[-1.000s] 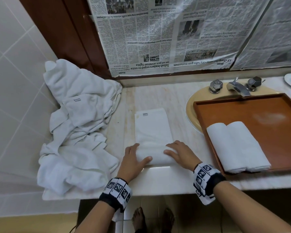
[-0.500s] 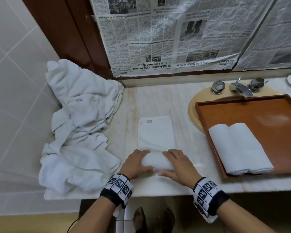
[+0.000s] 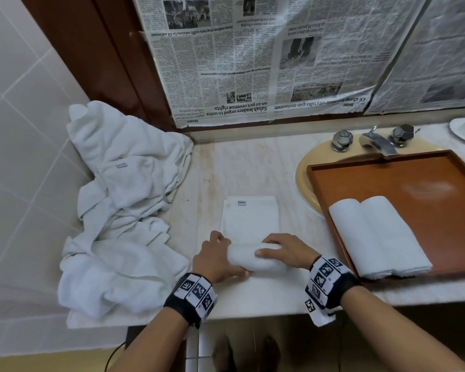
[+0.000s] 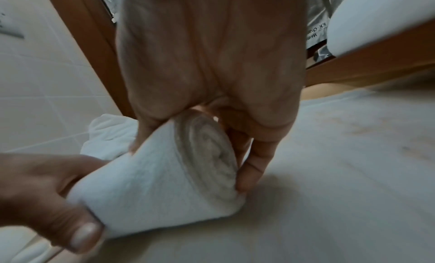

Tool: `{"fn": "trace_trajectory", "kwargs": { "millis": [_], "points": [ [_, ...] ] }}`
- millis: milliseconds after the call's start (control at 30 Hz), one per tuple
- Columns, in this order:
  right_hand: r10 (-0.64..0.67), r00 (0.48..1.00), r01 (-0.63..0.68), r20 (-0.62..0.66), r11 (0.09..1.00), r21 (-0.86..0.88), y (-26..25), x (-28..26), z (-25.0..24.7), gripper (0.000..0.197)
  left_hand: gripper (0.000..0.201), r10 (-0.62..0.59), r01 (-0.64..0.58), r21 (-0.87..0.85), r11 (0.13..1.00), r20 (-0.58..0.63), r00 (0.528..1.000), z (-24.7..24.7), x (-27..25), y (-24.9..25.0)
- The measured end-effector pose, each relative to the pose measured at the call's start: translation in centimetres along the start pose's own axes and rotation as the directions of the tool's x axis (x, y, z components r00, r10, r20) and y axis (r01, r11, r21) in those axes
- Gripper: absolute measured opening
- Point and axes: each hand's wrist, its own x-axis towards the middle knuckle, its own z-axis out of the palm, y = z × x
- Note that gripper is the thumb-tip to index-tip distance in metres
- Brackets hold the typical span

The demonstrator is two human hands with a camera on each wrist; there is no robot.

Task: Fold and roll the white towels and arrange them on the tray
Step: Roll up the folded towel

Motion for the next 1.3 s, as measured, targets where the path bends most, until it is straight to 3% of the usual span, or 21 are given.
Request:
{"fn": "trace_trajectory", "kwargs": {
  "millis": [67, 167, 233, 333, 433, 533, 567, 633, 733, 867, 967, 1033, 1100, 1200, 1300],
  "points": [
    [-0.008, 0.998, 0.003, -0.066, 0.998, -0.07, 0.1, -0.4, 0.3, 0.045, 0.099, -0.014, 0.014, -0.044, 0.999, 0.014, 1.0, 0.2, 0.1, -0.4],
    [-0.103, 0.974, 0.021, -0.2, 0.927, -0.374, -0.3, -1.1, 1.9, 0.043, 0.101, -0.007, 0.007, -0.11, 0.994, 0.007, 1.0, 0.8, 0.1, -0.8],
    [-0.117, 0.962, 0.026, -0.245, 0.938, -0.345, -0.6, -1.3, 2.8, 0.037, 0.105, -0.001, 0.0, -0.151, 0.989, -0.006, 1.0, 1.3, 0.0, -0.9],
    [-0.072, 0.973, 0.012, -0.219, 0.965, -0.262, -0.5, -0.4, 2.4, 0.045, 0.107, 0.032, -0.041, -0.229, 0.973, -0.041, 0.999, 2.0, -0.5, -1.1],
    [0.039, 0.972, -0.071, -0.232, 0.989, -0.129, -1.0, 0.6, 1.2, 0.054, 0.084, 0.1, -0.135, -0.248, 0.959, -0.152, 0.983, 2.5, -0.9, -1.4],
    [0.155, 0.947, -0.183, -0.28, 0.98, -0.074, -1.8, 0.9, 1.1, 0.048, 0.073, 0.103, -0.126, -0.292, 0.948, -0.091, 0.99, 1.7, -0.3, -1.7],
    [0.137, 0.935, -0.201, -0.326, 0.965, -0.169, -2.1, 0.6, 1.5, 0.043, 0.073, 0.107, -0.117, -0.3, 0.947, -0.05, 0.993, 1.1, 0.1, -1.7],
    [-0.061, 0.911, -0.129, -0.408, 0.898, -0.422, -2.3, -0.5, 2.5, 0.043, 0.072, 0.116, -0.103, -0.309, 0.945, 0.023, 0.993, -0.2, 1.3, -1.7],
    [-0.246, 0.936, 0.086, -0.251, 0.853, -0.515, -1.6, -1.9, 3.1, 0.06, 0.073, 0.108, -0.073, -0.308, 0.948, 0.099, 0.989, -1.1, 2.5, -1.6],
    [-0.206, 0.974, 0.13, -0.093, 0.845, -0.519, -0.6, -0.9, 1.7, 0.068, 0.075, 0.047, -0.05, -0.303, 0.952, -0.016, 0.999, -0.3, 1.9, -1.1],
    [-0.138, 0.99, 0.129, -0.002, 0.928, -0.348, -0.6, 0.5, 0.2, 0.059, 0.085, 0.13, -0.152, -0.105, 0.983, -0.192, 0.973, 1.0, 0.2, -0.8],
    [-0.096, 0.993, 0.112, 0.071, 0.955, -0.276, -0.8, 1.1, -0.7, 0.054, 0.09, 0.175, -0.188, -0.034, 0.982, -0.228, 0.958, 1.8, -0.3, -0.8],
    [-0.052, 0.99, 0.084, 0.132, 0.965, -0.25, -1.3, 1.1, -1.1, 0.051, 0.086, 0.154, -0.173, -0.075, 0.982, -0.211, 0.965, 2.1, -0.2, -1.1],
    [-0.028, 0.998, 0.041, 0.052, 0.957, -0.288, -2.0, 0.2, -0.6, 0.051, 0.084, 0.109, -0.125, -0.201, 0.971, -0.089, 0.99, 1.3, 0.5, -1.9],
    [-0.129, 0.982, 0.037, -0.14, 0.851, -0.524, -1.9, -1.7, 1.3, 0.06, 0.103, 0.108, -0.099, -0.221, 0.97, 0.029, 0.994, 0.1, 1.5, -2.4]
  ]
}}
